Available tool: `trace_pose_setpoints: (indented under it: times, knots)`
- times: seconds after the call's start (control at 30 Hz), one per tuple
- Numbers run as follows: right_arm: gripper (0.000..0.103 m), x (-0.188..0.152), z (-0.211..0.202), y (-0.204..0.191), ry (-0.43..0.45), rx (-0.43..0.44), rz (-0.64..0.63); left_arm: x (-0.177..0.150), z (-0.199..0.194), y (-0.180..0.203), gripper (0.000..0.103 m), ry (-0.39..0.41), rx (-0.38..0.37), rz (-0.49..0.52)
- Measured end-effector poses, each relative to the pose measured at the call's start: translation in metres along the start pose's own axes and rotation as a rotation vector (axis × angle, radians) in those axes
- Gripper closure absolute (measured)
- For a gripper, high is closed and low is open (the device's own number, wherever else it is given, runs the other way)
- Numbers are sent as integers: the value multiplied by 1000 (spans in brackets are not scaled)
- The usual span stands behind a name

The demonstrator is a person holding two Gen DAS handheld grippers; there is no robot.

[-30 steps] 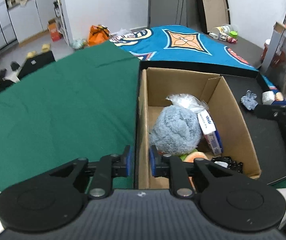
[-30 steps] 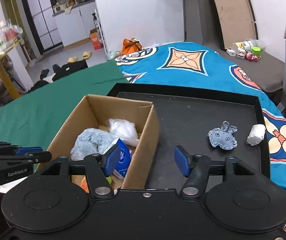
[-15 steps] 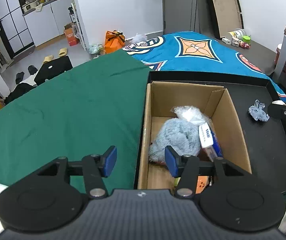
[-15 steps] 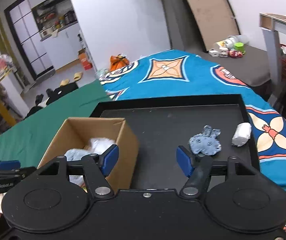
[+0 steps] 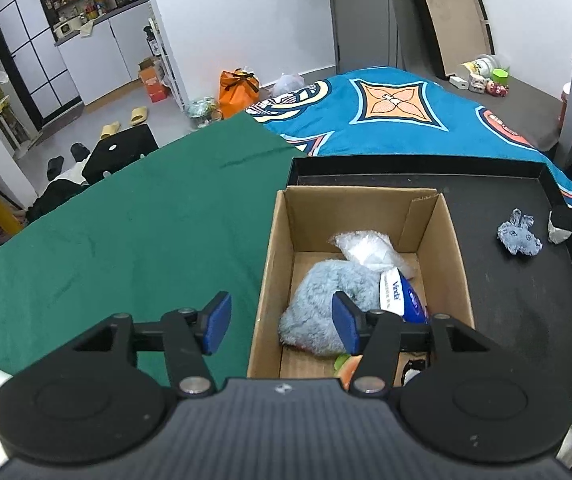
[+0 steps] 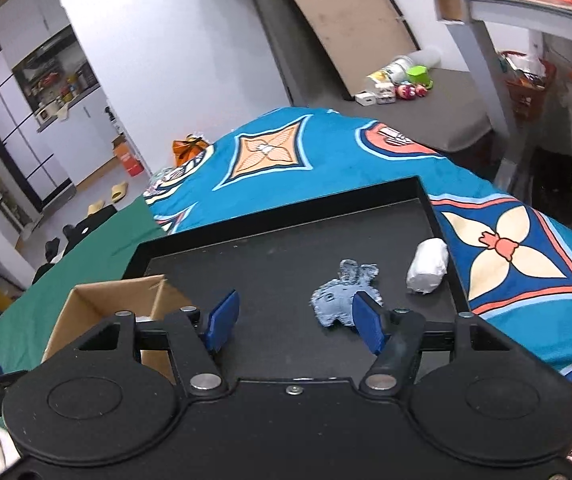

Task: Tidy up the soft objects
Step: 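Move the right gripper toward the white cloth ball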

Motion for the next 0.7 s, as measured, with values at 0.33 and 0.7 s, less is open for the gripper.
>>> trace_pose_setpoints:
  times: [0.33, 0.7]
  knots:
    - [42, -12, 27, 44, -33, -87, 143, 11, 13, 18, 49, 10, 43, -3]
    - [45, -26, 58, 80, -60, -118, 299, 18, 28, 34, 48, 3, 79, 37]
Point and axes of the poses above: each gripper's, at about its wrist camera, not at the fingertips, and z roughly the way its jaws point, y to its right, x to its top, the point moved 6 cm from there along z, roughly the way its jaws point, and after that the axes turned 14 degrees about -z, right-handed, at the moved point
